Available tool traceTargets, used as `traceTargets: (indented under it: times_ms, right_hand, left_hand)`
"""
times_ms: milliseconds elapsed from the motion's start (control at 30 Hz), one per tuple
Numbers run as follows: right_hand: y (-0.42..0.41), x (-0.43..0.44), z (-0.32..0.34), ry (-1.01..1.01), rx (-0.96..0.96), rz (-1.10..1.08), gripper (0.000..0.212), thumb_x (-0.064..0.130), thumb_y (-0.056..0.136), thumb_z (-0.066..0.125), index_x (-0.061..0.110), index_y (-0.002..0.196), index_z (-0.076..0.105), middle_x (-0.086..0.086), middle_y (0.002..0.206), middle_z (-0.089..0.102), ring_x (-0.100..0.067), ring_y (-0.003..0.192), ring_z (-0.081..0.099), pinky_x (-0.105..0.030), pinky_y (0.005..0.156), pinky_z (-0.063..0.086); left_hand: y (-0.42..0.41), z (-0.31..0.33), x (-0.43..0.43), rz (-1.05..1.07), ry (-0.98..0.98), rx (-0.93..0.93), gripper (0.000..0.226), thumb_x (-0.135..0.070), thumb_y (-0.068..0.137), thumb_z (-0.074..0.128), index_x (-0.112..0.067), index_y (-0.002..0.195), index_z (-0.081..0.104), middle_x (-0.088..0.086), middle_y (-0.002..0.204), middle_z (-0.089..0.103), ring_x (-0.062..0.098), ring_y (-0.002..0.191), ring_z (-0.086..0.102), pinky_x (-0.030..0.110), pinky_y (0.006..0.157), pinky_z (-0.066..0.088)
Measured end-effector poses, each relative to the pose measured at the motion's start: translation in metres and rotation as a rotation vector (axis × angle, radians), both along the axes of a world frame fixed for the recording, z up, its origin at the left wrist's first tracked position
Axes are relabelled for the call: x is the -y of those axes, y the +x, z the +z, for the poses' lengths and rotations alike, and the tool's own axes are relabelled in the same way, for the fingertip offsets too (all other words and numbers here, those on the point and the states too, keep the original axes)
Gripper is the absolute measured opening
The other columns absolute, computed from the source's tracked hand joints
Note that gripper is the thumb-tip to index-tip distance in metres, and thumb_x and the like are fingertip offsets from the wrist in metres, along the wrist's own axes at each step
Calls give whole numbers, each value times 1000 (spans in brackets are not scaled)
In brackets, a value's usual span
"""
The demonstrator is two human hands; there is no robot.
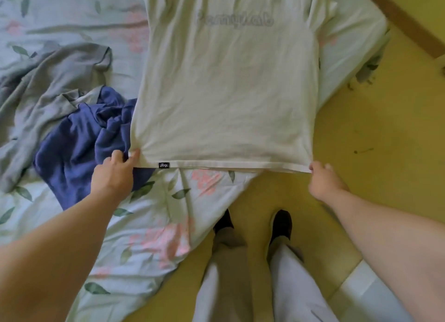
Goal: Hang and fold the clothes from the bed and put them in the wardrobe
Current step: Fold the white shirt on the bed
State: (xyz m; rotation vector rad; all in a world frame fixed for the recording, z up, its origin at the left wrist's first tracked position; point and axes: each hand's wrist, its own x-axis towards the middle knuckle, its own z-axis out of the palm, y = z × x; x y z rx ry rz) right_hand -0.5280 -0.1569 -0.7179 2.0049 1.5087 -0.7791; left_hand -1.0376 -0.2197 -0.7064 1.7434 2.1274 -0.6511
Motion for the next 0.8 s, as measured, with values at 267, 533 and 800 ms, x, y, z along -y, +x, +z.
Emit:
traceTargets:
  times_ms: [267, 533, 800]
  right_hand:
    - [-53, 14, -29, 34, 8, -25, 42, 13, 93, 47, 18, 135, 48, -12, 134, 42, -33, 124, 46, -45, 98, 46]
    - [-81, -22, 8, -23, -112, -7, 38, 11, 91, 44, 18, 129, 48, -9, 130, 43, -31, 117, 49, -46, 98, 48]
    - [-55, -134, 68, 58, -204, -88, 34, 13, 94, 46, 12, 128, 50, -15, 133, 47, -35, 116, 53, -38, 95, 48]
  left_hand:
    - [93, -27, 2, -218, 140, 140, 83, -17, 82, 62, -20, 158, 30, 7, 166, 23, 34, 146, 28, 48, 114, 24]
    - [164, -11, -36, -343, -248, 129, 63, -13, 91, 48, -18, 153, 34, 7, 154, 33, 29, 134, 41, 41, 107, 39]
    - [196, 38, -149, -267, -275, 179, 35, -10, 92, 45, -14, 125, 56, 7, 115, 54, 28, 106, 56, 38, 88, 42]
